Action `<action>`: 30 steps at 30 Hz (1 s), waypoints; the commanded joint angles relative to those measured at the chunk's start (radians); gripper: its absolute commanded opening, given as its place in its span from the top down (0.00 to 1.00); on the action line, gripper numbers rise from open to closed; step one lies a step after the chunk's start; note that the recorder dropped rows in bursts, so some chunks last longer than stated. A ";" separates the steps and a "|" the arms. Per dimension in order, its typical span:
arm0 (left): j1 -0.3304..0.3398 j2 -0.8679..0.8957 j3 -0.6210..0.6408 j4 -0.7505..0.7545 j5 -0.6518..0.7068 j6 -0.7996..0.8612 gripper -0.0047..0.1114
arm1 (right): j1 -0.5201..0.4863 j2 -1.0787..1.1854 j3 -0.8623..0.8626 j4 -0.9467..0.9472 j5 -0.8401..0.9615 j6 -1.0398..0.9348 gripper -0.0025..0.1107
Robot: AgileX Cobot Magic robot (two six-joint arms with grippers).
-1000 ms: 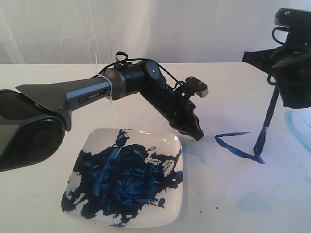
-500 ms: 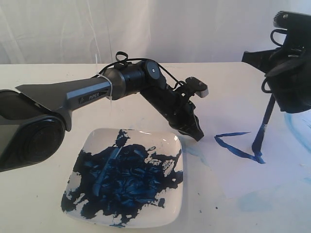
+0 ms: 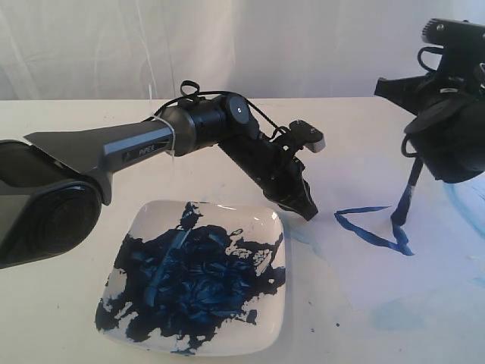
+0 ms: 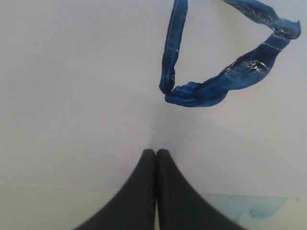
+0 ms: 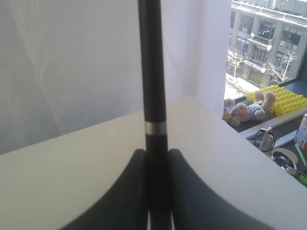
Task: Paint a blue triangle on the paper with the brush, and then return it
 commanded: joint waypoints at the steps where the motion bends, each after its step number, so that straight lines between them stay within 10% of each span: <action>1: -0.002 0.015 0.010 0.037 0.079 -0.004 0.96 | -0.001 0.004 -0.003 -0.052 -0.024 0.059 0.98; 30: -0.002 0.015 0.010 0.037 0.081 -0.004 0.96 | -0.001 -0.057 0.003 0.017 -0.004 -0.008 0.98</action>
